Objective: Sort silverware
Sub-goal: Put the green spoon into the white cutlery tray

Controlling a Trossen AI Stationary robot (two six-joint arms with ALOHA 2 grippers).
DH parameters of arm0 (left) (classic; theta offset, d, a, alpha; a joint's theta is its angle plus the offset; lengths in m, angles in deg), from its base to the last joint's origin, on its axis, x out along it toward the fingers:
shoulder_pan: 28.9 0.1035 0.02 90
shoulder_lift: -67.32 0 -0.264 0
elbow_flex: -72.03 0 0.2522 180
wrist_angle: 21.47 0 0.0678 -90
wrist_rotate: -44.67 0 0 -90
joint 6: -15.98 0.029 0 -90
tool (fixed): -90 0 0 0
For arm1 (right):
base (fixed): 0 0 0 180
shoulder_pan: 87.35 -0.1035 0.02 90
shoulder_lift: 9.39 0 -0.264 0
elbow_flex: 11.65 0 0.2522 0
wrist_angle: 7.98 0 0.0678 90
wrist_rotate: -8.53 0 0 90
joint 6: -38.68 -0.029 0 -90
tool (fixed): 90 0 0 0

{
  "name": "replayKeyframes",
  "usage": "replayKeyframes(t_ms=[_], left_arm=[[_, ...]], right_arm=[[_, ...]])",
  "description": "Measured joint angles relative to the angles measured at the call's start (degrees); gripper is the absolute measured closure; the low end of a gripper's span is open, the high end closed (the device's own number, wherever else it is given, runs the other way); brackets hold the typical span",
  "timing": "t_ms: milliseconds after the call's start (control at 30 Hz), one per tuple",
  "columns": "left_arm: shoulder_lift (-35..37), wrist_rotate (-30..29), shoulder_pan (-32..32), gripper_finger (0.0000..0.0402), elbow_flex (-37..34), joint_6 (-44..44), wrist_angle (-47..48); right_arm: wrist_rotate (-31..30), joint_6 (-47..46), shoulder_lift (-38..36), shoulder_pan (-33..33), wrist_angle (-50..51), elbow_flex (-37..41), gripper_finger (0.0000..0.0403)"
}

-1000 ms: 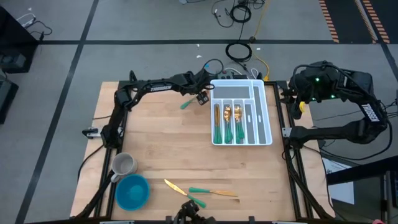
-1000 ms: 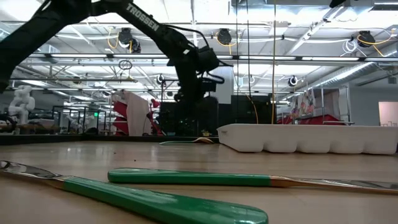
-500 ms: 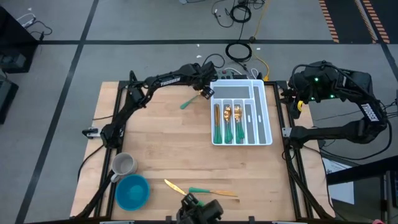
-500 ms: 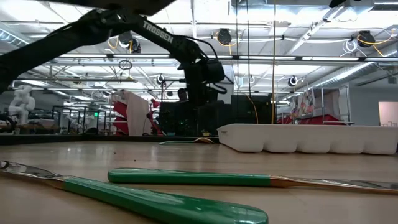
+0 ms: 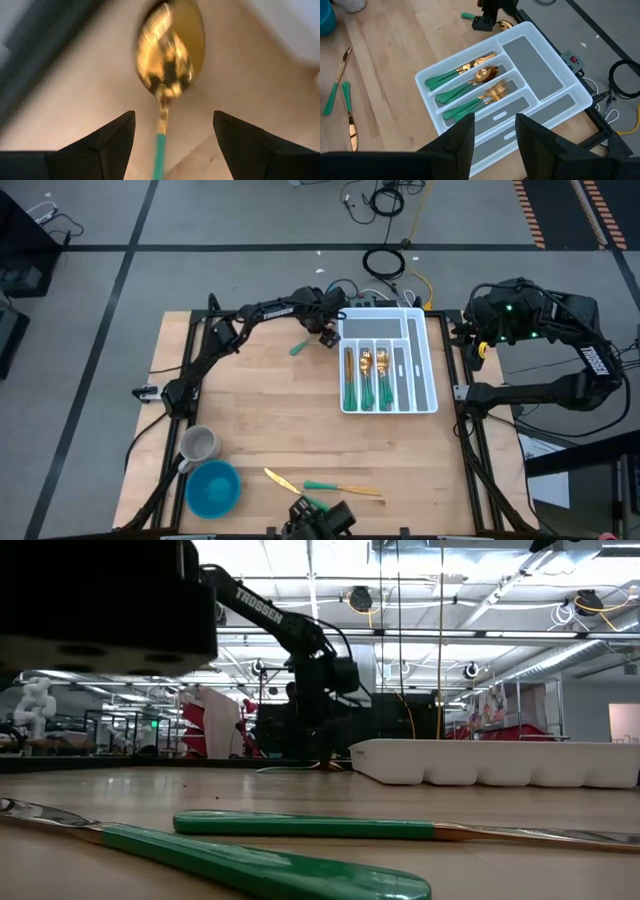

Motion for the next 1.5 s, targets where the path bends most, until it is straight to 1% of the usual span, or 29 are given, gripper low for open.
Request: replayKeyframes(t_ms=[67,133,200,233,333,467,533,567,733,933,1033,1167,1300,1400,1500], left_arm=[[-0.4,1.8,0.0,0.0127,0.0,0.1,0.3],[-0.1,1.9,0.0,0.0129,0.0,1.0,-0.1],[0.0,2.9,0.0,0.0142,0.2,1.1,-0.1],[0.0,3.7,0.1,0.0155,0.2,1.1,0.1],[-0.1,4.6,0.2,0.0215,0.1,1.1,0.7],[-0.1,4.6,0.4,0.0322,0.1,1.5,-0.2],[-0.1,4.8,0.4,0.0374,0.1,3.2,-0.5],[-0.1,4.9,0.4,0.0387,0.1,4.1,-0.6],[-0.1,4.2,0.4,0.0397,0.1,4.7,0.0],[0.3,3.5,0.4,0.0399,0.1,4.6,6.3],[1.3,3.3,0.2,0.0399,0.1,4.5,7.8],[4.5,3.1,-0.3,0.0400,0.1,4.3,9.3],[9.2,2.6,-1.0,0.0400,0.1,4.2,11.1],[12.6,0.8,-1.2,0.0401,0.1,4.1,10.0],[13.1,-0.4,-1.2,0.0398,0.2,2.7,7.6]], right_arm=[[0.0,0.0,0.0,0.0,0.0,0.0,0.0268],[0.0,0.0,0.0,0.0,0.0,0.0,0.0268],[0.0,0.0,0.0,0.0,0.0,0.0,0.0268],[0.0,0.0,0.0,0.0,0.0,0.0,0.0268],[0.0,-0.2,0.0,0.0,0.0,0.0,0.0268],[0.1,-1.6,0.0,0.0,0.0,0.0,0.0269],[0.1,-2.2,0.0,0.0,0.0,0.0,0.0269],[0.2,-2.6,0.0,0.0,0.1,0.0,0.0269],[0.2,-3.0,0.0,0.0,0.1,0.0,0.0269],[0.2,-3.0,0.0,0.0,0.1,0.0,0.0269],[0.2,-3.0,0.0,0.0,0.0,0.0,0.0269],[0.2,-2.4,0.0,0.0,0.0,0.0,0.0269],[0.2,-1.0,0.0,0.0,-0.2,0.0,0.0269],[0.3,-0.4,0.0,0.0,-0.5,0.0,0.0269],[0.3,-0.5,0.0,0.0,-0.4,0.0,0.0268]])
